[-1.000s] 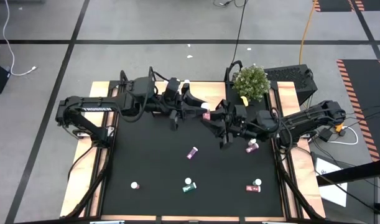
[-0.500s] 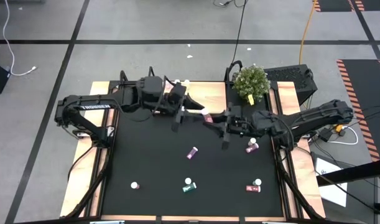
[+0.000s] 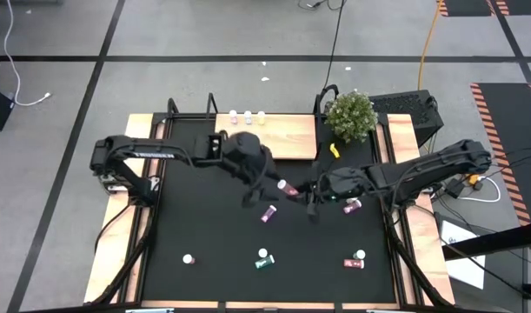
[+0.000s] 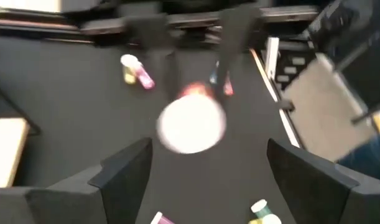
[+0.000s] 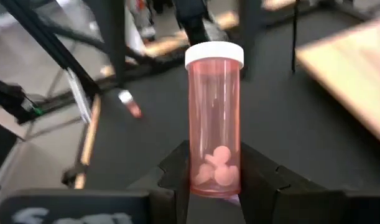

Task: Pick and place medicine bottles onto shelf by color
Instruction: Put the top left red medicine bottle on the shelf

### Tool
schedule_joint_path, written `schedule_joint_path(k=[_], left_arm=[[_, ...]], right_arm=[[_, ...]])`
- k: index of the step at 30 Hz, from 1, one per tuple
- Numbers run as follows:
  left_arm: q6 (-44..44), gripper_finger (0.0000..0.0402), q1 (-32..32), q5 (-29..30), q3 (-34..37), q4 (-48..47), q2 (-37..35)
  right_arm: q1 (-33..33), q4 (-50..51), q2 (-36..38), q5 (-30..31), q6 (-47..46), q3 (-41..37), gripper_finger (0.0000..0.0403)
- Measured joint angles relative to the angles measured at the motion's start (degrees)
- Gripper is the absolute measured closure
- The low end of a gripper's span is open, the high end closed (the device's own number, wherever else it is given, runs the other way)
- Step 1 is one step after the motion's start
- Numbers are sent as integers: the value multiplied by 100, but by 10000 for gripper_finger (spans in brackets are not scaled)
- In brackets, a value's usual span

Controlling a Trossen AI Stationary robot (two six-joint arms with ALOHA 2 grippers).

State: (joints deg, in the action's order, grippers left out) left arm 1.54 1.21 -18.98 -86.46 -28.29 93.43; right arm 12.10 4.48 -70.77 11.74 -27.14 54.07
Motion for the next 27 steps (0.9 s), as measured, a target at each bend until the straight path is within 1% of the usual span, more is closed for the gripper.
schedule_joint_path(k=[4, 7, 11, 16, 23, 27], left_arm=[[-133, 92, -106, 102, 0, 24, 93], [-186, 104, -71, 101, -2, 143, 74], [-68, 130, 35, 101, -2, 197, 77], [9, 157, 71, 103, -2, 324, 77], [13, 180, 70, 101, -2, 470, 81], [112, 192, 58, 102, -1, 414, 249]], right_arm=[[99, -98, -131, 9, -249, -197, 306], [193, -533, -135, 190, -268, -361, 306], [225, -1037, -138, 194, -257, -497, 305], [225, -1023, -137, 190, -215, -508, 305], [225, -1026, -138, 174, -188, -508, 305], [223, -1026, -137, 174, -158, -508, 305]])
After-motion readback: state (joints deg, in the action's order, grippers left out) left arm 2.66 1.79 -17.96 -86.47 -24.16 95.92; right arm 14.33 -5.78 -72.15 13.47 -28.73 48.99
